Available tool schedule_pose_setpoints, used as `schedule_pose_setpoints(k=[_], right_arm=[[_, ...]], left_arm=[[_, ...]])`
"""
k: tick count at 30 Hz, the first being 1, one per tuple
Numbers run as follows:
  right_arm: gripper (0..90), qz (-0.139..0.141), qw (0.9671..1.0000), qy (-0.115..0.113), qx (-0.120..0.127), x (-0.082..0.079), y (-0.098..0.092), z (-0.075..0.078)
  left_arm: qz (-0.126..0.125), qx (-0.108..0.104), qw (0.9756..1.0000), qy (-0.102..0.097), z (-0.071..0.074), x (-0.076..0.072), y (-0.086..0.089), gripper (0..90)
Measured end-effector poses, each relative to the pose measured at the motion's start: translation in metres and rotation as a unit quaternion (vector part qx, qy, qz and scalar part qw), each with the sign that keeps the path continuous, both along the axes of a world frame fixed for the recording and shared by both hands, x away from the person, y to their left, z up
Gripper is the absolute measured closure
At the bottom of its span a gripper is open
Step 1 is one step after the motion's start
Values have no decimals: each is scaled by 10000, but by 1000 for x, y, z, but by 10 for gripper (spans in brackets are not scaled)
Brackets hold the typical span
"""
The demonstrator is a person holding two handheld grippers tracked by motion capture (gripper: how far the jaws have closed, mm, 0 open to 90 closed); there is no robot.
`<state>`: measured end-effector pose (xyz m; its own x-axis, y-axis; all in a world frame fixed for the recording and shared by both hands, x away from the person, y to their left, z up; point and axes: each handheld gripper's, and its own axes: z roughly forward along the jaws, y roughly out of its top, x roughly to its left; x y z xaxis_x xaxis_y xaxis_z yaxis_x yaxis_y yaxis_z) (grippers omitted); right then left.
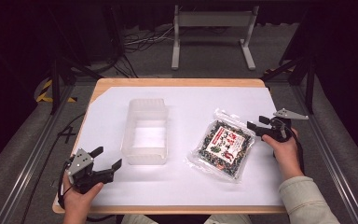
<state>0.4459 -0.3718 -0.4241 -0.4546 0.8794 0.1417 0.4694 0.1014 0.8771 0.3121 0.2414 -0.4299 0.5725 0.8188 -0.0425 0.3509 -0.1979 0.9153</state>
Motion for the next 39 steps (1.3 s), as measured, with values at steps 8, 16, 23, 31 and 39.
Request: schedule_pose_setpoints(k=[8,16,23,31,39], right_arm=[[336,265,9977,624,61,1,0,-10],[337,182,9959,886,72,3,-3,-16],[339,186,9940,1077,106,3,-2,-18],[413,200,9930,1160,131,2,-3,-17],[746,241,9931,1147,-92,-3,-3,-11]], left_arm=[[1,5,10000,-41,0,0,0,167],[6,15,10000,-39,0,-1,-1,168],[-10,16,10000,-53,0,-1,-1,170],[-28,12,10000,-35,-1,0,-1,169],[-92,31,9999,-30,-1,0,-2,185]])
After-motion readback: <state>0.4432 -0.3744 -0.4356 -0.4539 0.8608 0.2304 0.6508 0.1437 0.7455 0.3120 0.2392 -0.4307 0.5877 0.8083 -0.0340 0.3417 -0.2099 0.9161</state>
